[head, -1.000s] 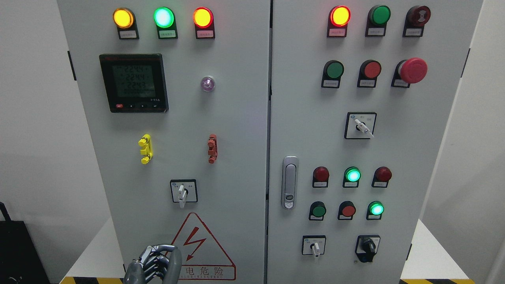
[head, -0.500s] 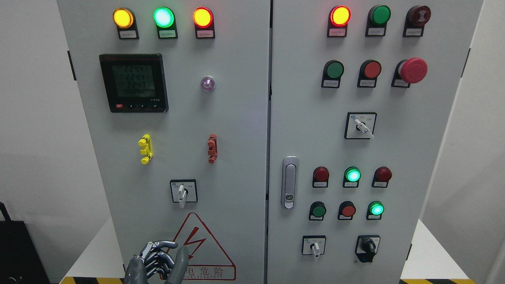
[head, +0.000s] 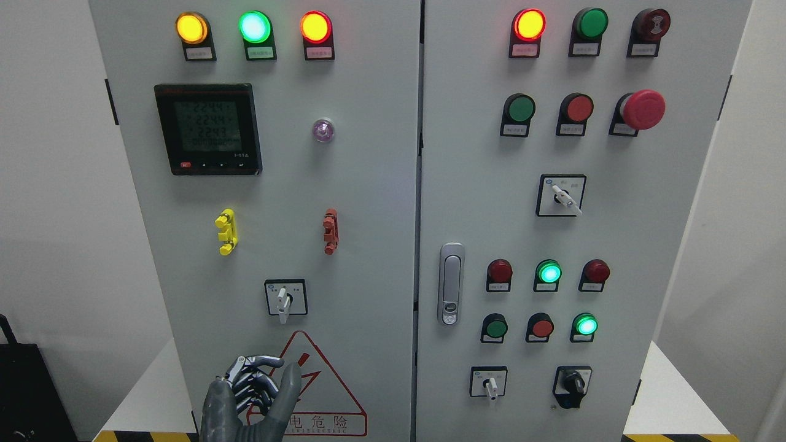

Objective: Turn on light switch 1

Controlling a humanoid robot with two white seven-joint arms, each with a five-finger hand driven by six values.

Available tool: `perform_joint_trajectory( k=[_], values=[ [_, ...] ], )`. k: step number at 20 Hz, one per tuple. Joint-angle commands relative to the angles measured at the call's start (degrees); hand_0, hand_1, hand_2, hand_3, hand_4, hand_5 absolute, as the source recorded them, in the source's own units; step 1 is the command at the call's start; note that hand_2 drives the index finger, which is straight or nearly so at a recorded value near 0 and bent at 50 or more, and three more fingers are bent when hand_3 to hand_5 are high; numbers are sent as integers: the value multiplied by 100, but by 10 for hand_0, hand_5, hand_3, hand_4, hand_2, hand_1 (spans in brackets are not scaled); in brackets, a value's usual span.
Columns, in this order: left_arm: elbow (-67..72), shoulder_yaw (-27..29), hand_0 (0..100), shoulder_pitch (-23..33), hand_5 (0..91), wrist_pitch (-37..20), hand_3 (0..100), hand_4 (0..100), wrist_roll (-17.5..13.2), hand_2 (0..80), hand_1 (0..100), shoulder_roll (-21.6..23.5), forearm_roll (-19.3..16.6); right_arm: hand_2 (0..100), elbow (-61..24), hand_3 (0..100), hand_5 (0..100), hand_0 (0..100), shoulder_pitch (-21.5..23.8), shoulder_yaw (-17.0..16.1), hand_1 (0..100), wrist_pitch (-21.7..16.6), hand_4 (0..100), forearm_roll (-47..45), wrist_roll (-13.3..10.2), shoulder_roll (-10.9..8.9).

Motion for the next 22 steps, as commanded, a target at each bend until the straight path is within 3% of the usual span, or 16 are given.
perform_joint_trajectory(
  k=[1, 22],
  values=[
    [20, -52, 160, -220, 825, 97, 864, 892, 59, 489, 473, -38, 112, 0, -1, 0, 0, 53, 0, 0, 0, -3, 0, -7, 3, 0],
    [28, -52, 140, -651, 836, 660, 879, 899, 446, 493, 474, -82, 139, 0, -1, 0, 0, 53, 0, 0, 0, -3, 0, 1, 3, 0]
  ],
)
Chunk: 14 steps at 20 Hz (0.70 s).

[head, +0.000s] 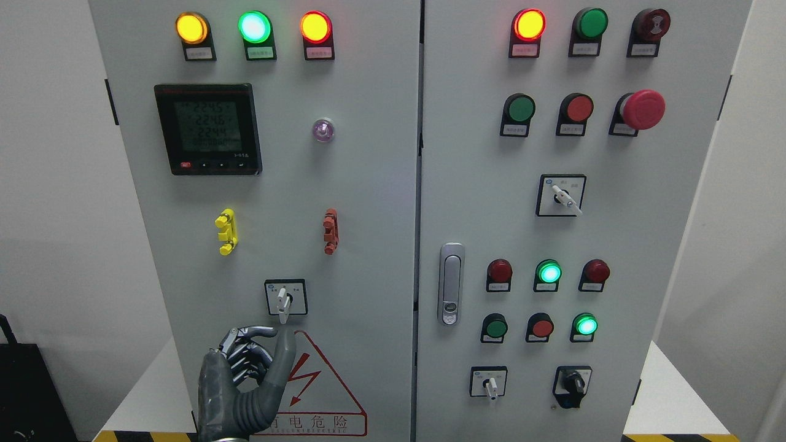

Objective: Turn on light switch 1

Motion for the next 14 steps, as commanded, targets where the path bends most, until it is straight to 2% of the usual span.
perform_joint_trajectory(
  k=[1, 14],
  values=[
    [16, -7, 140, -90, 836, 93, 879, 899, 56, 493, 474, -21, 3, 0, -1, 0, 0, 53, 0, 0, 0, -3, 0, 1, 1, 0],
    [42, -86, 133, -318, 836, 250, 883, 901, 74, 494, 470, -48, 64, 0, -1, 0, 0, 53, 0, 0, 0, -3, 0, 1, 0, 0]
  ],
)
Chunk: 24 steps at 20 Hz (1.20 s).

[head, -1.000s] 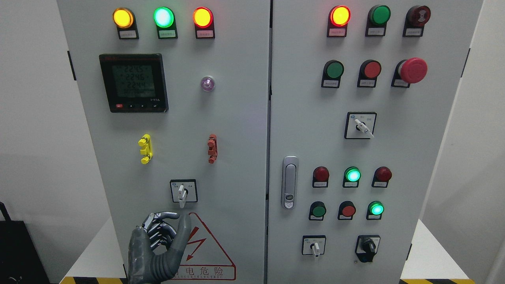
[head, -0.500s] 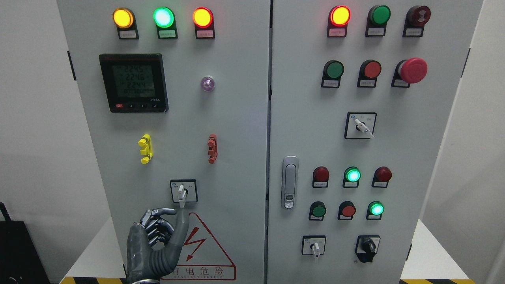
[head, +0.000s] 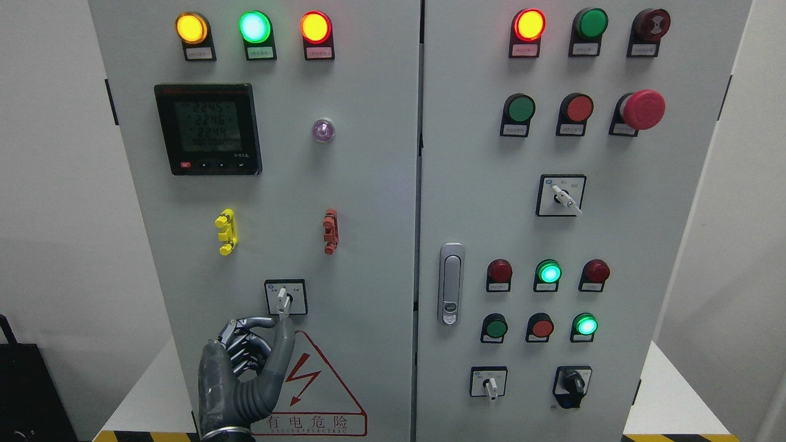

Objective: Turn on light switch 1

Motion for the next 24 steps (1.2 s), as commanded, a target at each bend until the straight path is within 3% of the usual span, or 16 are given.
perform_joint_trajectory(
  k=[1, 24],
  values=[
    [21, -51, 134, -129, 836, 152, 883, 901, 4, 495, 470, -22, 10, 0, -1, 0, 0, 54, 0, 0, 0, -3, 0, 2, -15, 0],
    [12, -42, 209, -296, 841, 628, 911, 913, 4, 523, 469, -49, -7, 0, -1, 0, 0, 53, 0, 0, 0, -3, 0, 2, -15, 0]
  ],
)
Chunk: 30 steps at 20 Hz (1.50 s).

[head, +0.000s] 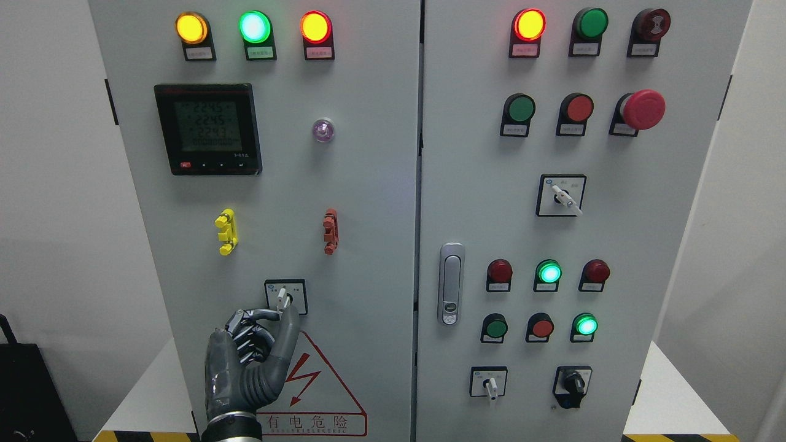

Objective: Turn on light switch 1

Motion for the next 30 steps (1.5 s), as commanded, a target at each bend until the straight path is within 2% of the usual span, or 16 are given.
perform_joint_trajectory(
  k=[1, 7, 30],
  values=[
    [0, -3, 215, -42, 840, 47, 913, 914, 0, 524, 469, -11, -4, 0, -1, 0, 0, 53, 0, 0, 0, -3, 0, 1, -6, 0],
    [0, -3, 260, -69, 843, 55, 935, 924, -9, 535, 464, -11, 5, 0, -1, 0, 0, 54, 0, 0, 0, -3, 0, 1, 3, 0],
    [9, -12, 295, -210, 847, 328, 961, 941, -18, 562, 422, -19, -30, 0, -1, 0, 0, 53, 0, 0, 0, -3, 0, 1, 3, 0]
  ],
)
